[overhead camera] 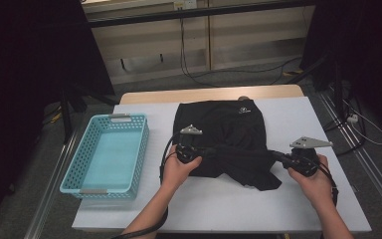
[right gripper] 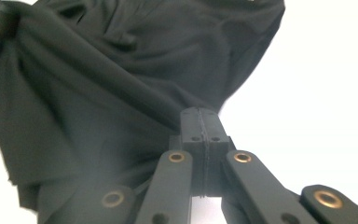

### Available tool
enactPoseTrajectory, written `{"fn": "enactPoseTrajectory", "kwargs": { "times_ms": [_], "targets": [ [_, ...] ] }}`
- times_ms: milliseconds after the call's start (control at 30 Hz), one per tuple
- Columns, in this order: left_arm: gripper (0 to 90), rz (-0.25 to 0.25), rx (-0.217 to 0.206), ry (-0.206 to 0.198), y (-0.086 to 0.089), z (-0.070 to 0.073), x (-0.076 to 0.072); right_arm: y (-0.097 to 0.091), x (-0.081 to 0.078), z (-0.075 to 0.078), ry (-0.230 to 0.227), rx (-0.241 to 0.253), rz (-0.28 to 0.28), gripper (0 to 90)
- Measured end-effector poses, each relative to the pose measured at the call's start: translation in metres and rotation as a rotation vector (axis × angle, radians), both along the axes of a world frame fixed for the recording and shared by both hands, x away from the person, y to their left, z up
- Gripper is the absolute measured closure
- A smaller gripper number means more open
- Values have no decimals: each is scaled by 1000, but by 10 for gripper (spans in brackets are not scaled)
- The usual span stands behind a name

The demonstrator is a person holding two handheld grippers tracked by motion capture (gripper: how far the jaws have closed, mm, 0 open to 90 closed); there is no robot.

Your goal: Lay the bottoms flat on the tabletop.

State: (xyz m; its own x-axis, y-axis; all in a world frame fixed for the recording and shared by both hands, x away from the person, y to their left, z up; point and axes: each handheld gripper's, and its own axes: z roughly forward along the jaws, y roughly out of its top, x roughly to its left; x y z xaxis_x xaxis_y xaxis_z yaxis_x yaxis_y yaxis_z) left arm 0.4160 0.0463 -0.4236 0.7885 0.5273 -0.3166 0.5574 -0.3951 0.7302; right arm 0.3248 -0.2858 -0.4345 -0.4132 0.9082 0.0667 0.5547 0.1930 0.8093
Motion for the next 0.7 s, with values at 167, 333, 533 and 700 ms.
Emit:
{"fn": "enactPoseTrajectory", "kwargs": {
  "times_ms": [167,333,533,700],
  "targets": [
    [828,12,14,-17,-5,-4,0,4,11,-2,-74,-45,-46,900],
    [464,22,43,-63,-9,0,-7,3,19,-10,-70,-95,-104,900],
    [258,-18,104,-99,-14,-1,-18,0,17,-11,-27,-49,-96,765],
    [255,-21,144,-104,-14,-8,-23,2,4,-6,-9,-76,-70,641]
  ]
}}
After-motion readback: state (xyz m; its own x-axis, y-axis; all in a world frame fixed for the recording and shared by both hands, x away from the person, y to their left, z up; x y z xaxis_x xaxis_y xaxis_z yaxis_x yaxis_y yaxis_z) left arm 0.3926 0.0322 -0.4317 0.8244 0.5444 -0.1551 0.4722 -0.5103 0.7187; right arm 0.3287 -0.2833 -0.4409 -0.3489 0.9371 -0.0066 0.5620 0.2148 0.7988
